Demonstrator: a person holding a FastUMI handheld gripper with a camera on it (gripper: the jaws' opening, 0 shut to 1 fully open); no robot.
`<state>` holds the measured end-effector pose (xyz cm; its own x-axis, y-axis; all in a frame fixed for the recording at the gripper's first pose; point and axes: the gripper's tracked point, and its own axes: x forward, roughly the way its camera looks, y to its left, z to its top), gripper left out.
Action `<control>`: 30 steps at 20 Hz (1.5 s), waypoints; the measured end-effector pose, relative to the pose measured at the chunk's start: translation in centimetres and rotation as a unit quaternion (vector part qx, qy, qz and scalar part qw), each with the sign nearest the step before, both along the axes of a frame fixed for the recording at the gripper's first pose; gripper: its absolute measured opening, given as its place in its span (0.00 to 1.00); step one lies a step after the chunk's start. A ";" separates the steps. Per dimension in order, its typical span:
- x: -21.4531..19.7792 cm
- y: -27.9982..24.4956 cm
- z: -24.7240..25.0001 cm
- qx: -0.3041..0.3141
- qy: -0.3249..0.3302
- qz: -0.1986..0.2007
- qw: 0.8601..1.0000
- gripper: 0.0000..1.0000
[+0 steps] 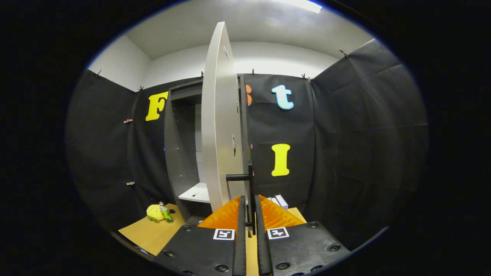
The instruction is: Open the shoe cabinet door, grab the shoes and put them into the shoe cabinet, then close the shoe cabinet door.
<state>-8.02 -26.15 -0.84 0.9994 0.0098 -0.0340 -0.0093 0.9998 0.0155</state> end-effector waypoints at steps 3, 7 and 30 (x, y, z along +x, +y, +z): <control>-1.5 0.9 0.6 0.006 -0.005 0.010 1.000 0.16; -4.1 4.4 0.4 0.002 -0.017 0.035 0.999 0.16; -1.4 23.6 -37.0 0.043 0.339 -0.009 0.940 0.17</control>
